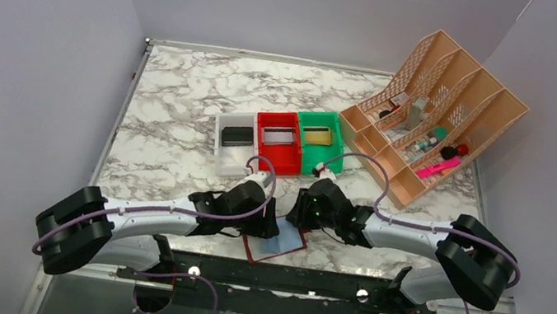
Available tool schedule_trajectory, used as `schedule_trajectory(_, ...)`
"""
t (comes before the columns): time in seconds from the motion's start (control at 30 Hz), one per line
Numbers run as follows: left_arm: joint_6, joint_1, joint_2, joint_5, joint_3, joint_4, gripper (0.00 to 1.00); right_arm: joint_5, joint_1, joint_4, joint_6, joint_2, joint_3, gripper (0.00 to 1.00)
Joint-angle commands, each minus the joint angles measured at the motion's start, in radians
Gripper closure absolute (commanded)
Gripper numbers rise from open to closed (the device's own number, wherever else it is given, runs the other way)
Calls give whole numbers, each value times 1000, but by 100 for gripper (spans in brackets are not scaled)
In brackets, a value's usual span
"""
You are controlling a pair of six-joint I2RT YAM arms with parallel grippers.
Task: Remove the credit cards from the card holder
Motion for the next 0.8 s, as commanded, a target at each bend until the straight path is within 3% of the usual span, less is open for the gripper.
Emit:
schedule_trajectory(0.0,24,-4,-41,-76,43,-85,40,13,6,-85,12,-21,-34,58)
schedule_trajectory(0.17,72,-2,-101,-184,80,-177,38,39,5,-101,16,-112,-51,53)
schedule_trajectory(0.27,119,-2,-110,-270,150,-279,28,59,6,-107,3,-191,-64,46)
schedule_trajectory(0.43,169,2,-142,-402,230,-391,14,170,6,-186,-26,-345,-54,27)
schedule_trajectory(0.6,211,4,-186,-456,271,-453,7,275,6,-263,-70,-435,-33,21)
schedule_trajectory(0.67,180,3,-207,-521,281,-500,1,329,6,-304,-85,-454,-24,20)
schedule_trajectory(0.77,112,3,-247,-624,277,-580,1,388,5,-369,-93,-488,-17,16)
